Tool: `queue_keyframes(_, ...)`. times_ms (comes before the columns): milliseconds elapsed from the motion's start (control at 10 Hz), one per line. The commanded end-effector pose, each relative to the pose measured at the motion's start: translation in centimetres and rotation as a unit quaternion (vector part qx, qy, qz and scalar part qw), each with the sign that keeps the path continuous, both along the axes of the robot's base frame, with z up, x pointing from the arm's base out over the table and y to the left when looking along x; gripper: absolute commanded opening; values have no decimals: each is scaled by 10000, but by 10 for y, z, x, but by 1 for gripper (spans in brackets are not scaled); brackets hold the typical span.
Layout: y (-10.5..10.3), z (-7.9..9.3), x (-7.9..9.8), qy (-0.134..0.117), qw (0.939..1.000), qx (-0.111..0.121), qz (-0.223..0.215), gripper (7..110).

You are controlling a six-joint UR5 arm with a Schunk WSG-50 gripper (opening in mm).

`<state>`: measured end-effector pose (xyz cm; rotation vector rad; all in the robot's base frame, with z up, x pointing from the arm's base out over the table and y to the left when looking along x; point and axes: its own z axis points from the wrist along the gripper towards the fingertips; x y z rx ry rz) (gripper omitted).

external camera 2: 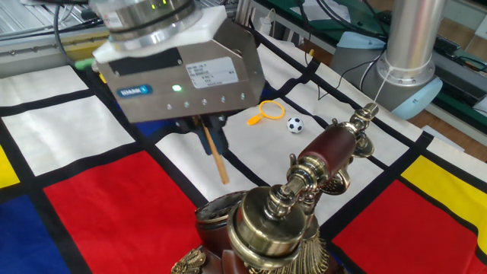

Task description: Dial a number on an old rotary phone

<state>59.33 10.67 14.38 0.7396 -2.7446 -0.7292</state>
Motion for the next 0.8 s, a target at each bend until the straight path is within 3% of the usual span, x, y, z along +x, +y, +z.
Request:
queue_keyframes(0,10,-5,1,69,9996,263,-19,7)
queue_keyframes(300,25,-17,7,85,9992,334,-215,7)
queue_keyframes(700,23,-23,2,173,9994,185,-227,7)
